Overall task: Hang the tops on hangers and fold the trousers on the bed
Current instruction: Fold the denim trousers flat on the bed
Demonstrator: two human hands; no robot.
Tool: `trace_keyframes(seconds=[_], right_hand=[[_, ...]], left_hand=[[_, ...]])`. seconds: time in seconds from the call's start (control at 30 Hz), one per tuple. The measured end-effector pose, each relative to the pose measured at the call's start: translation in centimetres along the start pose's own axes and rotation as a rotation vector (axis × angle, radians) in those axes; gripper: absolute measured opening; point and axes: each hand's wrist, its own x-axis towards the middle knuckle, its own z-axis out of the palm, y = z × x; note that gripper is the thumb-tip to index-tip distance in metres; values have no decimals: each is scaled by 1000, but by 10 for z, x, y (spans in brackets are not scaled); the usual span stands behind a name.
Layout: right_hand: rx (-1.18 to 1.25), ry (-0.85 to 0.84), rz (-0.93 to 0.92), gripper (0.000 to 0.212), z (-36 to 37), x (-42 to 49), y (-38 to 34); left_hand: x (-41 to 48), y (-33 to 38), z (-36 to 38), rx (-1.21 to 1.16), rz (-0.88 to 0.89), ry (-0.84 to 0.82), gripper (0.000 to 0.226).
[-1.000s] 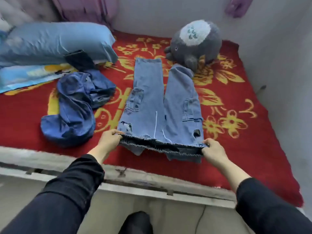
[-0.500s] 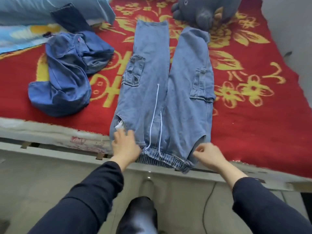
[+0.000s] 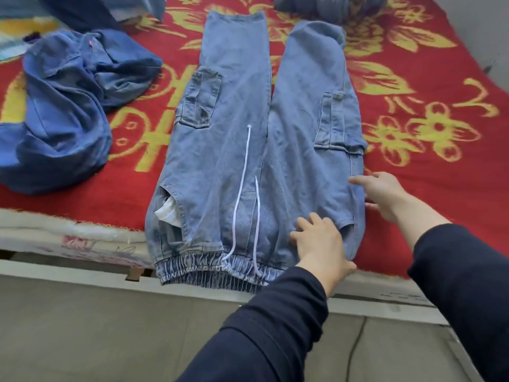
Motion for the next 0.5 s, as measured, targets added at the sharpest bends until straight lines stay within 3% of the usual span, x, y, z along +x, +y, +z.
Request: trace_keyframes(seconds=[0.1, 0.2, 0.3, 0.4, 0.43, 0.5], right_hand=[[64, -64, 21, 28, 7, 1, -10], [21, -65, 72, 8, 15, -9, -34], [74, 30, 101, 17, 33, -19, -81], [288, 88, -87, 22, 88, -36, -140], [319, 45, -194, 23, 113, -44, -156], [214, -201, -396, 20, 165, -70, -173]], left_hand=[[2, 5, -11, -58, -30, -61, 52], [6, -21, -50, -424, -16, -184, 11], [4, -73, -99, -901, -124, -314, 20], [-3, -130, -140, -1231, -214, -302, 18], [-7, -150, -149, -1327, -252, -277, 17], [-16, -194, -152, -1397, -376, -201, 23]])
